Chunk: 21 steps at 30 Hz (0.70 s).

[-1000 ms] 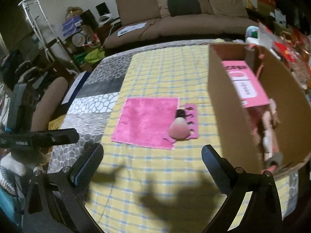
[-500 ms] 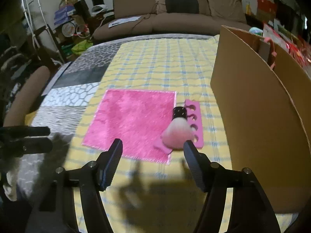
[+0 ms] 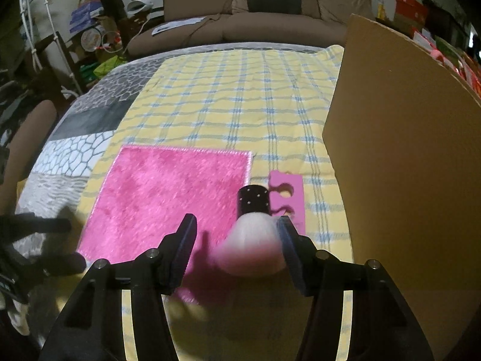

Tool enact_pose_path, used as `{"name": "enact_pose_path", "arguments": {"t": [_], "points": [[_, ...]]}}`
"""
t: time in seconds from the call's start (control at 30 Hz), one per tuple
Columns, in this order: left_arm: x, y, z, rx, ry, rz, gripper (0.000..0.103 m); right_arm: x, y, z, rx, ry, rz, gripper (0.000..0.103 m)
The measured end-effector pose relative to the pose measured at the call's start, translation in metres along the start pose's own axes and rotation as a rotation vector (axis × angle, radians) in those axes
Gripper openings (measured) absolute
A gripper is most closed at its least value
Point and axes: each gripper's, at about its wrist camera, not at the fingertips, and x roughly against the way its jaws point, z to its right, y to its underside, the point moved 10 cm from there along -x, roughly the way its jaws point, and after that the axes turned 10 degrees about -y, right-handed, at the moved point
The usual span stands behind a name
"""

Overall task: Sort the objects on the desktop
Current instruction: 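Grasp the pink makeup brush handle with the right gripper, then grasp the pink fuzzy cloth edge with the left gripper while the right gripper lifts the brush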

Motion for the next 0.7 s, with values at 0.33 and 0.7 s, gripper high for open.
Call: {"name": "enact_pose_path", "arguments": {"t": [0.33, 0.7], "points": [[0.004, -0.011, 0.002, -0.028, -0.035, 0.036, 0.099, 0.007, -0.01, -0.007, 0.001, -0.019, -0.042, 0.057], [0.002, -0.016, 0.005, 0.007, -0.058, 0.036, 0.09, -0.025, -0.018, 0.007, 0.051, 0.05, -0.133, 0.033]]}}
